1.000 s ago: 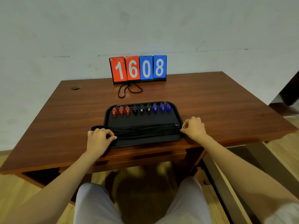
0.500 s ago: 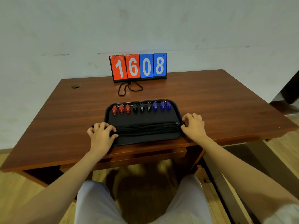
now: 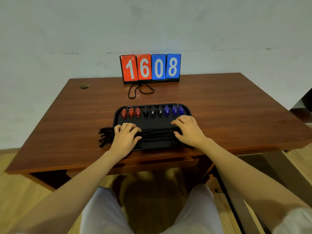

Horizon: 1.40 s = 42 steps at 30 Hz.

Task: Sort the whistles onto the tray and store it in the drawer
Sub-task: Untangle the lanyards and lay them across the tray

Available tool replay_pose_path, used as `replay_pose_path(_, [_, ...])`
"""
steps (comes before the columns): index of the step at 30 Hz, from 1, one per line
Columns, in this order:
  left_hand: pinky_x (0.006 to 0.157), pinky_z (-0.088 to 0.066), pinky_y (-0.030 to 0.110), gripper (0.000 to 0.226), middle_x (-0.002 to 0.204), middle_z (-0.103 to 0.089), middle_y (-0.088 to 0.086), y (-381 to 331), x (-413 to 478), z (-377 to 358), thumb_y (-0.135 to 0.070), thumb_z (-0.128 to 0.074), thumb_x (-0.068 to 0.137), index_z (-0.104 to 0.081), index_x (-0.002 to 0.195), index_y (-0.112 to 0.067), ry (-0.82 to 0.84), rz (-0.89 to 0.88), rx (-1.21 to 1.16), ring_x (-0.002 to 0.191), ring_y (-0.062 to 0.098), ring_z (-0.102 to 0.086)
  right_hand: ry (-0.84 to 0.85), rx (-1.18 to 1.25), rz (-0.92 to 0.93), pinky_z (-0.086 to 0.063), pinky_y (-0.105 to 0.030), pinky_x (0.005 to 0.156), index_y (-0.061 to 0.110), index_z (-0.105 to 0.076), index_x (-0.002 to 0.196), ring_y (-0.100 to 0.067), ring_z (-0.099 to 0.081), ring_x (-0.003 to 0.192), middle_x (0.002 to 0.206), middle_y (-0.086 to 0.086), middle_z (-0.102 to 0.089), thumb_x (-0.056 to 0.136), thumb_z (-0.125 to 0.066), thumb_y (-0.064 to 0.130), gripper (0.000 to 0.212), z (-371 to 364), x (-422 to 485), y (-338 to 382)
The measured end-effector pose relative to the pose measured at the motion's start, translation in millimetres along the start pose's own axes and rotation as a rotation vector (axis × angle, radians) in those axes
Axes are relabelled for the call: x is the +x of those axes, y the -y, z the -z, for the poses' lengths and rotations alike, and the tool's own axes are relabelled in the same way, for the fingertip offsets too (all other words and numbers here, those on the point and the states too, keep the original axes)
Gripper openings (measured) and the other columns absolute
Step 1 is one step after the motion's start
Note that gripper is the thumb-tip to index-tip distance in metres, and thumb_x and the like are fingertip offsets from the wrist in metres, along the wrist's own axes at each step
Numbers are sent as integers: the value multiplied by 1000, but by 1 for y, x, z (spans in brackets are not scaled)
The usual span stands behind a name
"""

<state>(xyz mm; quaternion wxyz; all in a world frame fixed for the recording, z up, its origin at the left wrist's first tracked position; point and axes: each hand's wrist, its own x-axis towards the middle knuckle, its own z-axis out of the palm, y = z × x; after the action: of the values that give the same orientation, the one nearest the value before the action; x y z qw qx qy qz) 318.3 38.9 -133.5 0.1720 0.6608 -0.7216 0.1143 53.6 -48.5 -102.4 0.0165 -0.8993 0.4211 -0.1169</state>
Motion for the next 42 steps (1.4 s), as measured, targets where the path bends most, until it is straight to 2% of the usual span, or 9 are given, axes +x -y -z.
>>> replay_pose_path(5, [94, -33, 45, 28, 114, -61, 8, 1, 60, 14, -26, -66, 84, -64, 109, -14, -15, -23, 99, 113, 31, -53, 13, -33, 44, -9, -49, 118, 21, -39, 142, -23, -17, 145, 149, -4, -35, 93, -52, 25, 51, 14, 61, 18])
replay_pose_path(8, [104, -24, 48, 37, 134, -47, 11, 12, 104, 24, -26, -54, 90, -54, 125, -12, 88, 16, 189, 129, 31, -38, 47, -120, 6, -2, -51, 118, 24, -31, 146, -22, -3, 148, 157, -3, -19, 94, -49, 28, 55, 27, 110, 18])
replay_pose_path(11, [111, -16, 49, 42, 142, -37, 11, 34, 146, 25, -23, -53, 89, -49, 130, -13, 167, 53, 274, 136, 29, -26, 94, -183, -23, -2, -54, 117, 23, -31, 145, -25, 1, 148, 157, -5, -17, 94, -48, 25, 54, 32, 159, 12])
replay_pose_path(15, [113, -13, 51, 40, 145, -34, 12, 66, 188, 8, -18, -51, 89, -50, 128, -12, 270, 103, 306, 138, 30, -22, 192, -169, -44, -4, -54, 118, 19, -33, 145, -26, -1, 148, 156, -7, -19, 96, -42, 17, 50, 19, 216, -1])
replay_pose_path(19, [113, -17, 50, 39, 143, -36, 13, 92, 221, -18, -23, -45, 93, -49, 130, -11, 353, 208, 199, 136, 31, -26, 276, -100, -77, -8, -52, 118, 16, -31, 146, -27, -5, 147, 155, -8, -22, 98, -36, 12, 48, -9, 269, -13])
replay_pose_path(25, [103, -31, 46, 43, 131, -49, 14, 115, 262, -60, -38, -43, 95, -53, 124, -8, 397, 354, 35, 126, 32, -38, 262, 87, -69, -32, -38, 110, 8, -40, 140, -27, -29, 136, 146, -11, -37, 96, -38, 7, 44, -52, 341, -18])
replay_pose_path(30, [101, -33, 44, 51, 130, -49, 12, 127, 283, -91, -46, -50, 90, -50, 127, -10, 375, 360, -72, 124, 31, -41, 259, 177, -104, -34, -36, 109, 10, -36, 142, -27, -35, 134, 146, -11, -38, 97, -36, 7, 45, -78, 383, -16])
replay_pose_path(38, [92, -39, 41, 28, 115, -61, 12, 134, 290, -102, -21, -49, 95, -46, 119, -8, 362, 453, -176, 109, 31, -54, 245, 216, -173, -47, -34, 94, 13, -50, 126, -23, -53, 113, 127, -7, -53, 94, -53, 18, 33, -87, 382, -21])
replay_pose_path(42, [97, -37, 43, 38, 127, -55, 12, 129, 289, -98, -14, -45, 96, -40, 134, -12, 451, 480, -216, 116, 32, -51, 334, 229, -205, -46, -33, 88, 11, -53, 119, -24, -55, 107, 122, -8, -52, 95, -51, 16, 25, -81, 372, -22])
